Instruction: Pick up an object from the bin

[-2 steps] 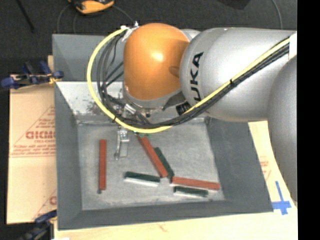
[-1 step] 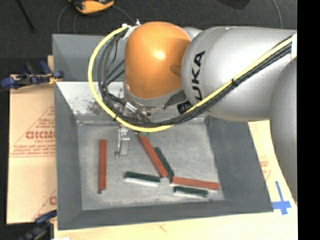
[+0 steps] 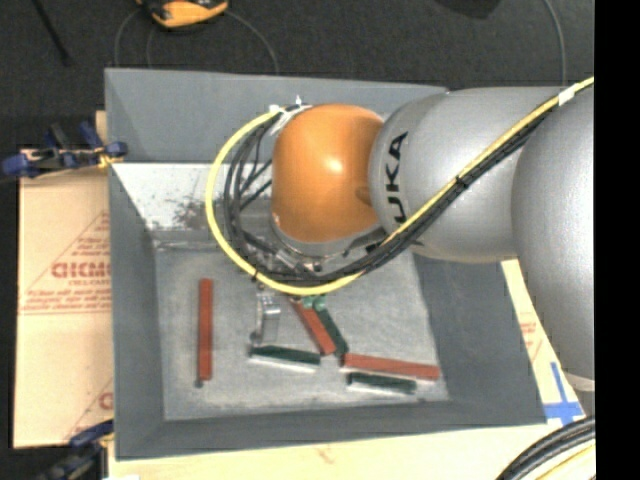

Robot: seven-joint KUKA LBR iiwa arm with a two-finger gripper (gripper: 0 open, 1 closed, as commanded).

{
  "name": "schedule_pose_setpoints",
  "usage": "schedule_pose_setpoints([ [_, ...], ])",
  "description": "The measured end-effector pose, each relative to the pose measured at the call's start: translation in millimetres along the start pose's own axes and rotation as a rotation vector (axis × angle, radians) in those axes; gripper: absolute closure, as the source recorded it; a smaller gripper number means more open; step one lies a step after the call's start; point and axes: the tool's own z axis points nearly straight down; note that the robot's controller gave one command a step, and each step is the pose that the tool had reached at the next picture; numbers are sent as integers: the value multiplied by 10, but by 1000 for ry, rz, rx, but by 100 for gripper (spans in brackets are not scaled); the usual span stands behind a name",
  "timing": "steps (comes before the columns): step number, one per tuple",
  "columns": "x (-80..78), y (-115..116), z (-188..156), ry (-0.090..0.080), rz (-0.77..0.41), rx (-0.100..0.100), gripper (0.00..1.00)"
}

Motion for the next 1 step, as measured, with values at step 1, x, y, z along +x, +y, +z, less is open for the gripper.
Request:
schedule_pose_setpoints([
  [1, 420, -306, 213, 7, -198, 0, 0],
])
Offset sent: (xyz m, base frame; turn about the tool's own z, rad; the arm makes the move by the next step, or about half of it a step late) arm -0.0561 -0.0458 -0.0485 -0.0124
